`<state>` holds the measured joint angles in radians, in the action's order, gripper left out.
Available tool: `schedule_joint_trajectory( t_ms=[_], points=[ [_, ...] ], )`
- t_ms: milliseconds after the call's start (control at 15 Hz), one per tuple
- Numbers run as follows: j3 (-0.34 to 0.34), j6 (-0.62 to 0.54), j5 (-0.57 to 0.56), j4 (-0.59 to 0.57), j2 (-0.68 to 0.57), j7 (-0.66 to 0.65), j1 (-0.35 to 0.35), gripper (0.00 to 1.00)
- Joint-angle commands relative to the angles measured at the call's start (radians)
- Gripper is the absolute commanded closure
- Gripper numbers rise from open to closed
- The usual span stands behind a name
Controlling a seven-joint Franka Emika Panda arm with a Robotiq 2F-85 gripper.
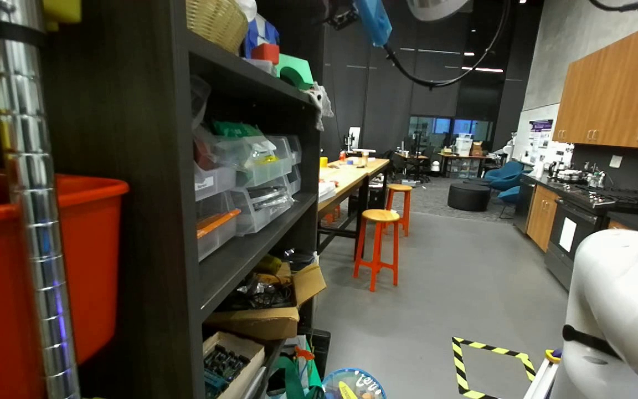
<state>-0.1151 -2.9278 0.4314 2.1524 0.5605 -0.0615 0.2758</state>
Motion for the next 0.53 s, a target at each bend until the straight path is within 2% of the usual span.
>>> schedule_joint_trajectory(
  t_ms=[0, 333, 467],
  points=[
    [-0.094, -0.034, 0.073, -0.003, -0.045, 0.048, 0.086, 0.00],
    [-0.208, -0.026, 0.158, -0.017, -0.094, 0.091, 0.187, 0.00],
    [-0.227, -0.049, 0.165, -0.018, -0.112, 0.096, 0.206, 0.00]
  ],
)
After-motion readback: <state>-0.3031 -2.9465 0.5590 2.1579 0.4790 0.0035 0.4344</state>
